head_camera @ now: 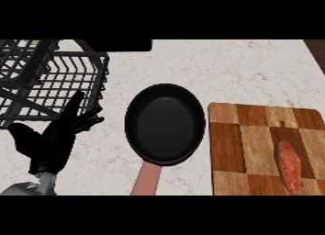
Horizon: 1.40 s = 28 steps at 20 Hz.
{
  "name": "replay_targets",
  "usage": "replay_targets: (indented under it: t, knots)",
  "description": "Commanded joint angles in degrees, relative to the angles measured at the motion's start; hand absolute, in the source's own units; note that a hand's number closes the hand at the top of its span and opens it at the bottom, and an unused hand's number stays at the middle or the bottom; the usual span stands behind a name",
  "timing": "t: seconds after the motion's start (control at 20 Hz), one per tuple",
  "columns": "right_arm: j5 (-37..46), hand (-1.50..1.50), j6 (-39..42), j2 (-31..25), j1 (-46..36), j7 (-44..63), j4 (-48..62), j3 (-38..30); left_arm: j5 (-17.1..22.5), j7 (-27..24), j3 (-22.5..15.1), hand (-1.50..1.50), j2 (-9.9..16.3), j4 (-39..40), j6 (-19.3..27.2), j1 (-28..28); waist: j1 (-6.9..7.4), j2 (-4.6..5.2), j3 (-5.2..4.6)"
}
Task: Pick the sweet potato from the cutting board and place it in the pot
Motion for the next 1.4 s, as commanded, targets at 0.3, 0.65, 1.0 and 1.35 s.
replay_targets:
  t: [0.3,0.65,1.0,1.35]
  knots:
    - [3.5,-1.50,5.2,3.7,-1.7,12.2,-4.4,4.2,-1.8,-0.3,2.8,0.00,-2.9,-0.3,-0.8,-2.4,0.93,0.27,0.04]
    - [14.3,-1.50,6.7,5.0,-5.1,12.9,-3.2,10.0,-2.3,-1.0,3.6,0.00,-5.3,3.3,-2.8,-3.6,1.06,0.41,0.06]
    - [19.3,-1.50,7.7,9.9,-1.9,12.1,-4.4,6.9,-5.4,3.3,4.5,0.00,-6.9,3.2,-1.8,-6.9,0.36,0.26,0.06]
    - [21.9,-1.50,8.4,19.2,-4.6,16.8,-7.4,8.1,-6.5,4.8,6.8,0.00,-6.7,-0.6,-4.2,-3.7,0.87,0.26,0.06]
